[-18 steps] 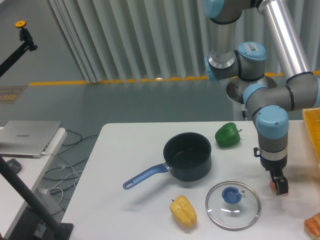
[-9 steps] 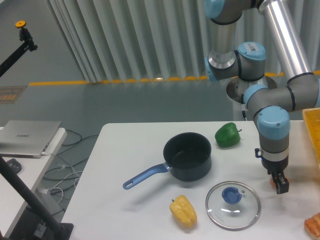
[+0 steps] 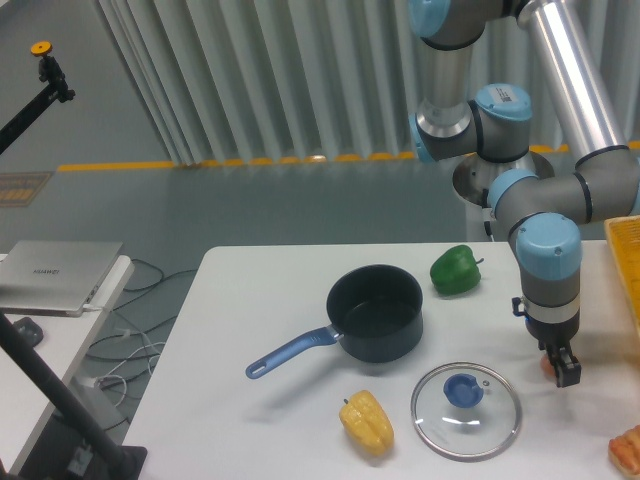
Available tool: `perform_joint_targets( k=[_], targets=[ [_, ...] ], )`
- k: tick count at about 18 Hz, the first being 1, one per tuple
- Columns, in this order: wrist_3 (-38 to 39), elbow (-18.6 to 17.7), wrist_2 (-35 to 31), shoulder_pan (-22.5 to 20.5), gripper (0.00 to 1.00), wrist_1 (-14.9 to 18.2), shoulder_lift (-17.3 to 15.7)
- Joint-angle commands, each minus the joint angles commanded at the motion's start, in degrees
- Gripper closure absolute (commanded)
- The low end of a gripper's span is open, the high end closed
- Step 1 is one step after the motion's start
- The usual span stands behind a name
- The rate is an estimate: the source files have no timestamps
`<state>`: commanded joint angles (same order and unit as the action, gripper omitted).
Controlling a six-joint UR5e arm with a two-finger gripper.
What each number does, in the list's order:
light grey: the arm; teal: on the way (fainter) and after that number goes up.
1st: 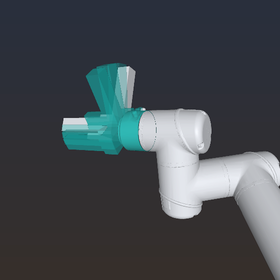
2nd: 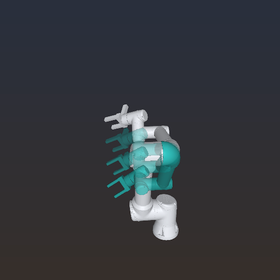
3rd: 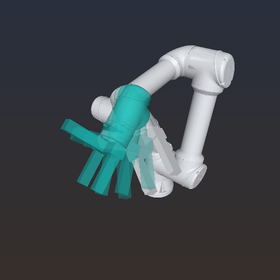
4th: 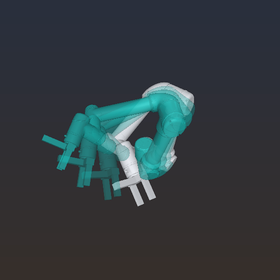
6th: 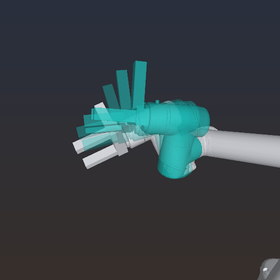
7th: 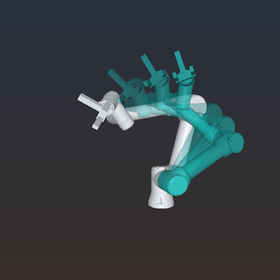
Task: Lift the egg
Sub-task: 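Close the gripper fingers on the brown egg, then lift the gripped egg up off the table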
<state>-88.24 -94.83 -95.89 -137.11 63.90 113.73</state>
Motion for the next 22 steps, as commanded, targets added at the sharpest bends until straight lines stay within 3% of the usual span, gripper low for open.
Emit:
perform_joint_targets(
  k=[4, 9, 16, 22],
  targets=[
    [0.0, -0.35, -0.09, -0.09, 0.27, 0.0, 0.0],
    [0.44, -0.35, -0.18, -0.09, 0.51, 0.0, 0.09],
    [0.7, -0.35, -0.26, -0.26, 0.64, 0.0, 0.0],
    [0.7, 0.43, -0.26, -0.35, 0.66, 0.17, -0.18]
  ],
)
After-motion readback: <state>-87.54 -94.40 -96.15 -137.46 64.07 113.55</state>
